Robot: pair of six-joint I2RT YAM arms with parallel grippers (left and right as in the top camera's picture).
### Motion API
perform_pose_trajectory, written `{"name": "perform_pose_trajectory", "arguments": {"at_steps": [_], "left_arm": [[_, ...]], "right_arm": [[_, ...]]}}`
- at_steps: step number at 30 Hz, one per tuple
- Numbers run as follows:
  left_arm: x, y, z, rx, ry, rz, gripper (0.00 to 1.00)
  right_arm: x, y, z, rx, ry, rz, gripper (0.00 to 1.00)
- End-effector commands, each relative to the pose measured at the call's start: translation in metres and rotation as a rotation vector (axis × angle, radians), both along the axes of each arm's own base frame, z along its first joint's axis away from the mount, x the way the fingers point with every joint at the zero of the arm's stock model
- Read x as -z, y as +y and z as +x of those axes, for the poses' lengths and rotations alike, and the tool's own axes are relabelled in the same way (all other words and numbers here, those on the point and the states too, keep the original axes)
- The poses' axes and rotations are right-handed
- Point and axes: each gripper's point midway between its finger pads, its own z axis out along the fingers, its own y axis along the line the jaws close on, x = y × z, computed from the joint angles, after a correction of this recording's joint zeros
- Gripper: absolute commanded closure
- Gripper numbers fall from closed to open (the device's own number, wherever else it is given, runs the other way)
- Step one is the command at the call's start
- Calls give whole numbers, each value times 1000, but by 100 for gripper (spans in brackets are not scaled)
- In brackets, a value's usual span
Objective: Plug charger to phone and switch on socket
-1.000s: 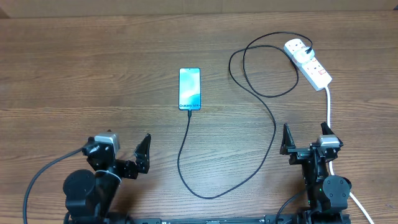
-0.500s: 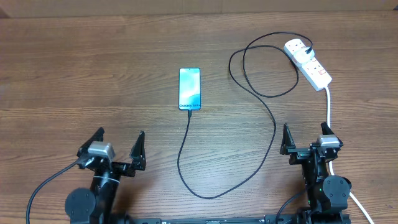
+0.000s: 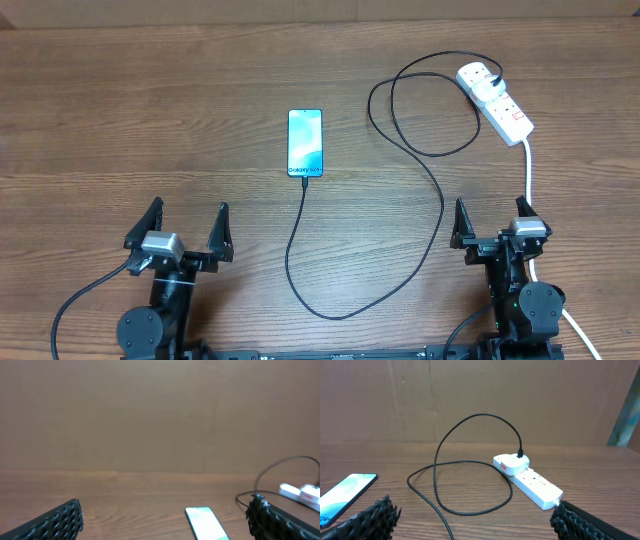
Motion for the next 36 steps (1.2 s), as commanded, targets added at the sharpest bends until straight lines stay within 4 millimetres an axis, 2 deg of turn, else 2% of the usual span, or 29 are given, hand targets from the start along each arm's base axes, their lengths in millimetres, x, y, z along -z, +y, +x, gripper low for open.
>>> {"name": "perform_pose_trajectory", "arguments": {"at_steps": [1,8,15,36], "left_arm": [[12,18,4,-88,-11,-67,0],[19,28,5,-152,7,-46,0],[65,30,6,-167,192,26,1],[65,29,6,-164,191,120,0]], "right_arm": [[2,-1,0,4,-5,-4,0],[2,-1,0,4,-5,-4,0],[2,-1,0,4,-5,-4,0],[2,-1,0,4,-5,-4,0]]}}
